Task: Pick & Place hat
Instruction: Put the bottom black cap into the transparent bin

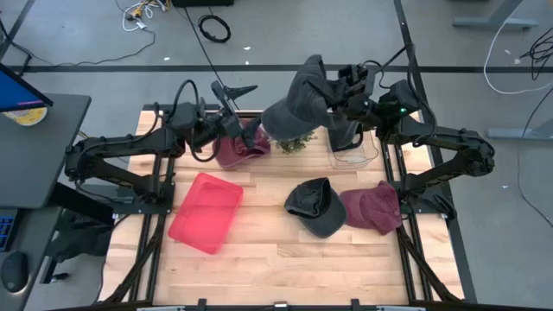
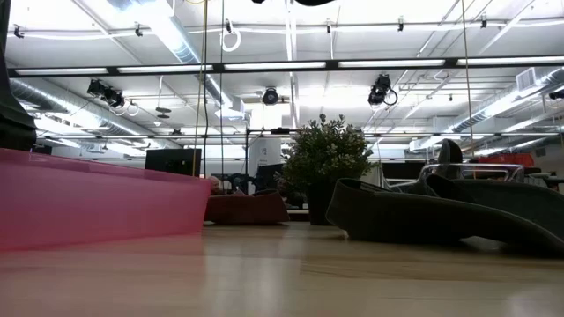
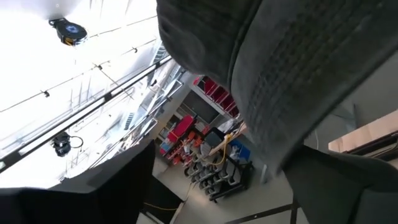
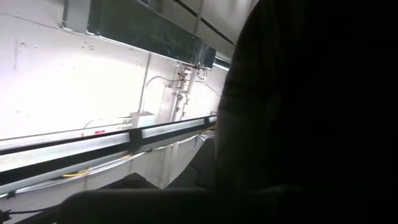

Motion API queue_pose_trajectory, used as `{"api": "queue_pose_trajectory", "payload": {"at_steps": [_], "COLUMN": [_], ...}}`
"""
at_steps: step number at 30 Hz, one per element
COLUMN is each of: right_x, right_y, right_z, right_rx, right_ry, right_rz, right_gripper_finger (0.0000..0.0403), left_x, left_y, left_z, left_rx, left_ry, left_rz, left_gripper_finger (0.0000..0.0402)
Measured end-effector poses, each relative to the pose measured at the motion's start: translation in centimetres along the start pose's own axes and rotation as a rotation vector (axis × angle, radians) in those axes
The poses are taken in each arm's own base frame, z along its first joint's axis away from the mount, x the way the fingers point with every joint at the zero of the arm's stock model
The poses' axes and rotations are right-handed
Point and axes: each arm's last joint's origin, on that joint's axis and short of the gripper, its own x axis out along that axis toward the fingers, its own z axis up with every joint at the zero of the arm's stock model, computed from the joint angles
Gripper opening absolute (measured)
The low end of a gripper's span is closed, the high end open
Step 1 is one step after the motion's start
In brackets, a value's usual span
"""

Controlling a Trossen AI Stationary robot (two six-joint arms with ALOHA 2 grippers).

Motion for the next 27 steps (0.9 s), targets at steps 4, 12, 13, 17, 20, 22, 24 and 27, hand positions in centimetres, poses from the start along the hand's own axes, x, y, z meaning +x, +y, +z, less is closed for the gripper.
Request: {"api": "queue_pose_trajectory", "payload": {"at_steps": [4,12,13,17,20,22,24,27], "right_x": [-0.01,-0.01,-0.01,-0.01,-0.01,-0.03,-0.04,-0.08], "right_y": [0.01,0.00,0.00,-0.08,-0.09,-0.16,-0.18,-0.19], "right_z": [-0.04,-0.08,-0.10,-0.17,-0.24,-0.26,-0.31,-0.20], "right_rx": [0.002,-0.004,-0.004,-0.006,-0.069,-0.117,-0.152,-0.177], "right_ry": [0.013,0.027,0.034,0.055,0.074,0.089,0.110,0.153], "right_rz": [0.002,0.002,0.003,-0.003,0.000,-0.004,0.000,0.010], "right_gripper_finger": [0.0000,0.0000,0.0000,0.0000,0.0003,0.0015,0.0038,0.0086], "left_x": [0.00,-0.23,-0.27,-0.41,-0.41,-0.41,-0.44,-0.51], "left_y": [-0.01,-0.42,-0.49,-0.63,-0.62,-0.66,-0.70,-0.79], "left_z": [0.01,0.58,0.68,0.97,0.89,0.80,0.81,0.93], "left_rx": [0.000,-0.007,-0.008,-0.021,-0.050,-0.066,-0.085,-0.093], "left_ry": [-0.001,-0.032,-0.036,-0.046,-0.021,-0.001,0.012,0.015], "left_rz": [-0.001,-0.026,-0.029,-0.035,-0.023,-0.017,-0.012,-0.010], "left_gripper_finger": [0.0273,0.0089,0.0066,0.0015,0.0018,0.0016,0.0012,0.0012]}}
